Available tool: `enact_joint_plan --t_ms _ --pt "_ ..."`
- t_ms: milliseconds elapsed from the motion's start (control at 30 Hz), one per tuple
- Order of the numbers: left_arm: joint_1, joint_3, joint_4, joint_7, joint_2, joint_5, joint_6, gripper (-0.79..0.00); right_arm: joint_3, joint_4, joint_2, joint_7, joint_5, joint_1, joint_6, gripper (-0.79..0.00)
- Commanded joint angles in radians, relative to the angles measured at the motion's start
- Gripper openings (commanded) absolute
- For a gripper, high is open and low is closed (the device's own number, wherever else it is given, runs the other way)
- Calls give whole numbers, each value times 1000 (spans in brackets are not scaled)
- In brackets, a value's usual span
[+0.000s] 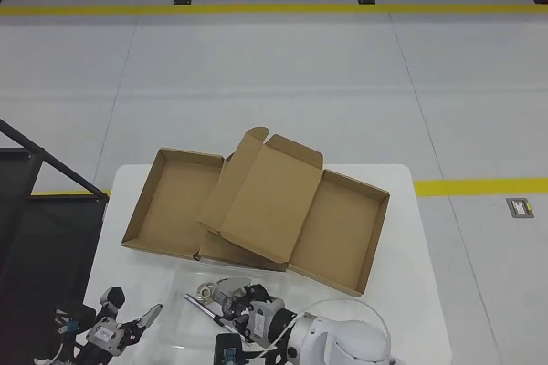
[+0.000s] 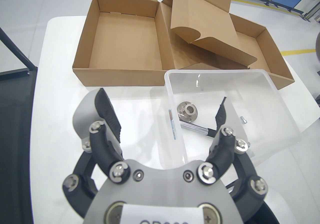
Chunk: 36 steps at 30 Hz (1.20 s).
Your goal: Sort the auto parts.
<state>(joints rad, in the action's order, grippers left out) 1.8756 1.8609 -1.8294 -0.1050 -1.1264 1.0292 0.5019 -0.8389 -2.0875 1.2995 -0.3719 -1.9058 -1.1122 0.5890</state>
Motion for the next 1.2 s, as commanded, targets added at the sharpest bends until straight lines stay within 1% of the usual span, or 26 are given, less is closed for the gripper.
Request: enact_joint_plan --t_ms 0,33,133,267,400,533,633,700,867,1033,1167 --pt "0 0 0 0 0 0 0 0 -55 -4 1 41 47 -10 -87 -785" --pt "0 0 0 0 0 0 0 0 -77 -3 0 59 66 -12 -106 -785" --pt "0 0 0 0 0 0 0 0 -153 15 3 59 111 -17 -225 -785" --pt "0 0 0 0 0 0 0 0 -223 74 13 -11 152 14 -378 -785" --pt "0 0 0 0 0 0 0 0 -256 184 25 -89 188 95 -448 -785" --pt "0 0 0 0 0 0 0 0 -265 355 41 -189 226 213 -482 -785" --pt "0 0 0 0 0 0 0 0 -255 511 56 -243 269 308 -492 -785" --pt "0 0 0 0 0 0 0 0 -249 622 66 -265 316 369 -478 -785" --pt "0 0 0 0 0 0 0 0 -236 839 85 -266 423 474 -431 -785" --pt "0 0 0 0 0 0 0 0 -232 963 94 -272 471 530 -378 -785" --pt "0 0 0 0 0 0 0 0 -232 1003 96 -289 501 548 -323 -785"
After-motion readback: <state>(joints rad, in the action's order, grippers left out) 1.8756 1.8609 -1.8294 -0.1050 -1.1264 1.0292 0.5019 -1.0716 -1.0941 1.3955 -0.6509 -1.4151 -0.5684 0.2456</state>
